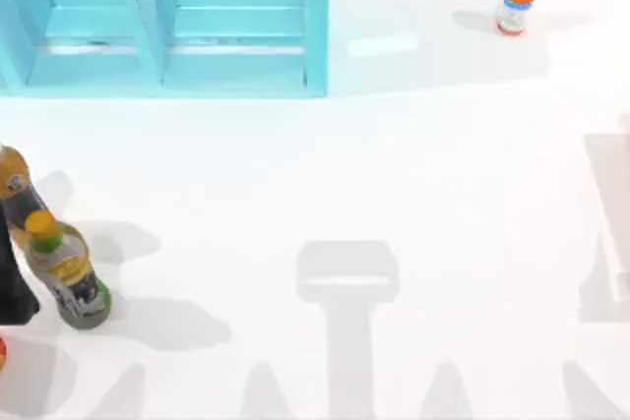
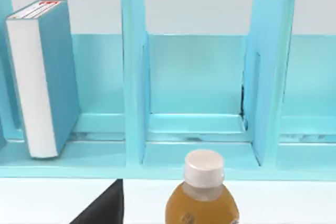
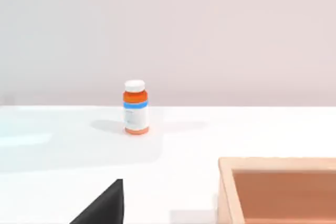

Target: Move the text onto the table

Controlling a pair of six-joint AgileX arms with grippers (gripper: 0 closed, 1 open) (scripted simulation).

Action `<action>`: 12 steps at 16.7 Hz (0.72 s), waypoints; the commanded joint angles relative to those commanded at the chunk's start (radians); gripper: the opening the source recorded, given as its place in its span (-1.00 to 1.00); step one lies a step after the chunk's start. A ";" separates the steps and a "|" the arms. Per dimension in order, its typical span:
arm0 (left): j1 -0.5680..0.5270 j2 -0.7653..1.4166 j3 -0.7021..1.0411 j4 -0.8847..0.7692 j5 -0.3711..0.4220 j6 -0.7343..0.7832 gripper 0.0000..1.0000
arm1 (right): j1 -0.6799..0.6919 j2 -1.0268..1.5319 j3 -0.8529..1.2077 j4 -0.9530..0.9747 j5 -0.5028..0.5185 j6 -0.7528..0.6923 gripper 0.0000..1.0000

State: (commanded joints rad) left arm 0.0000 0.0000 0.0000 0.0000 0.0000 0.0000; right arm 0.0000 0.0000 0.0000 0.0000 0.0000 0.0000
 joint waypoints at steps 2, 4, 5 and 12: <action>0.000 0.000 0.000 0.000 0.000 0.000 1.00 | 0.000 0.000 0.000 0.000 0.000 0.000 1.00; 0.009 0.030 0.013 0.020 0.010 0.000 1.00 | 0.000 0.000 0.000 0.000 0.000 0.000 1.00; 0.017 0.060 0.026 0.041 0.021 -0.001 1.00 | 0.000 0.000 0.000 0.000 0.000 0.000 1.00; 0.139 0.554 0.257 0.371 0.165 0.011 1.00 | 0.000 0.000 0.000 0.000 0.000 0.000 1.00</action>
State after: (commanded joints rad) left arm 0.1394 0.5543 0.2569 0.3705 0.1652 0.0113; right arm 0.0000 0.0000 0.0000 0.0000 0.0000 0.0000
